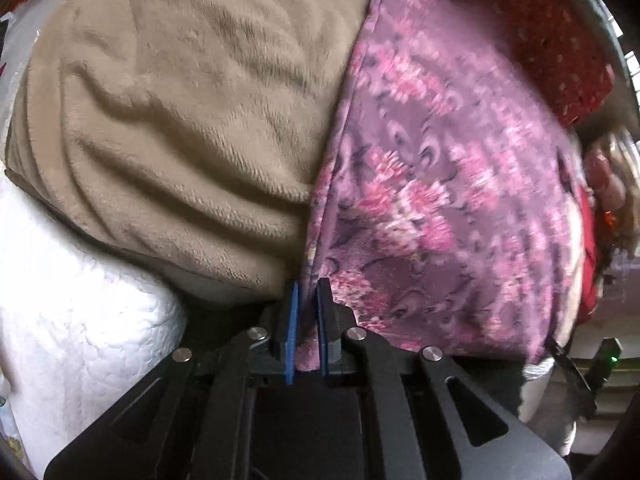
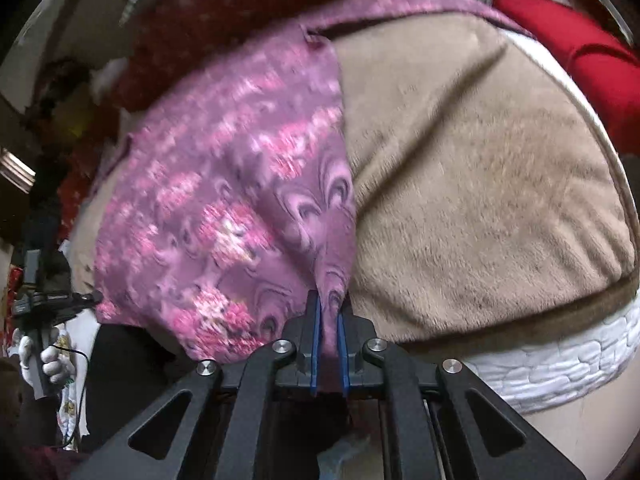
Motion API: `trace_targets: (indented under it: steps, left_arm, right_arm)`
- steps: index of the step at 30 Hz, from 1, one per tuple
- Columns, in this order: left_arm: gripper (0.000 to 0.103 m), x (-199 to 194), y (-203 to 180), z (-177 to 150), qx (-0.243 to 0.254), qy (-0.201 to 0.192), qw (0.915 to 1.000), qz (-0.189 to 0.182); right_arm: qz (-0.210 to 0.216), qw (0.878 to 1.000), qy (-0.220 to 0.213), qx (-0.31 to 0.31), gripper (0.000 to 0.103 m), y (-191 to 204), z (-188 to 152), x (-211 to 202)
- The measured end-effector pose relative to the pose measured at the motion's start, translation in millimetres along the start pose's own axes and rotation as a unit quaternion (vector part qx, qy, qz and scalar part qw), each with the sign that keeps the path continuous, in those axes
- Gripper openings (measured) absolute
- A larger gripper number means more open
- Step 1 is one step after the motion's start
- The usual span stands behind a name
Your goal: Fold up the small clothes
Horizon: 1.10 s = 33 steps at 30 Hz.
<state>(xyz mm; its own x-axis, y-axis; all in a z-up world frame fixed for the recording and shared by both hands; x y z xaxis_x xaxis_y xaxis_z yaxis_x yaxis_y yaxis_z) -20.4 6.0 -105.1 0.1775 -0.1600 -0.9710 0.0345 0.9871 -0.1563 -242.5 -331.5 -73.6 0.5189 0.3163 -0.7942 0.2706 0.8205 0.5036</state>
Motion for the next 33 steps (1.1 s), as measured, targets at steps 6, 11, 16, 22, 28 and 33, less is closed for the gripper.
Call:
trace_targets:
  steps: [6, 11, 16, 22, 28, 33]
  left_arm:
    - [0.055, -45.0, -41.8, 32.0, 0.021, -0.066, 0.9970, -0.035]
    - [0.058, -23.0, -103.9, 56.1, 0.059, -0.076, 0.9951, -0.021]
    - [0.058, 20.2, -126.3, 52.1, 0.093, -0.039, 0.9944, 0.032]
    - [0.058, 13.4, -132.8, 59.9, 0.120, -0.042, 0.9914, 0.034]
    - [0.058, 19.3, -135.8, 65.7, 0.106, -0.024, 0.9938, 0.025]
    - [0.058, 18.8, -145.5, 77.7, 0.119, -0.019, 0.9923, 0.030]
  right_arm:
    - [-0.014, 0.996, -0.078, -0.038, 0.040, 25.5, 45.0, -37.1]
    - [-0.010, 0.992, -0.101, -0.076, 0.043, 51.2, 77.7, -11.0]
    - [-0.033, 0.996, -0.036, -0.068, 0.040, 35.6, 76.8, 44.1]
    - [0.023, 0.980, -0.181, 0.074, 0.046, -41.8, 152.7, -37.7]
    - [0.027, 0.891, -0.287, 0.351, 0.053, -227.1, 206.2, -80.1]
    - [0.100, 0.836, -0.277, 0.464, 0.059, -285.6, 227.1, -37.4]
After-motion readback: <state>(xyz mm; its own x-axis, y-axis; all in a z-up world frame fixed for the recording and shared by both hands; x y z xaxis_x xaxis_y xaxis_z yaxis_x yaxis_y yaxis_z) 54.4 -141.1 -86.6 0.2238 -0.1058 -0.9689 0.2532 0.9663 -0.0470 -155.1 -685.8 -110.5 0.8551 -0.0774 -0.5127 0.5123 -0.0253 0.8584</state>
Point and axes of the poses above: each gripper's, at about its wrist camera, not at the fingertips, and x roughly the way its jaws point, y to its left, z to its top, the point moved 7 cm from there along x, roughly the way its jaws point, and after that the axes turned 9 degrees about z, right-handed, at the moved point
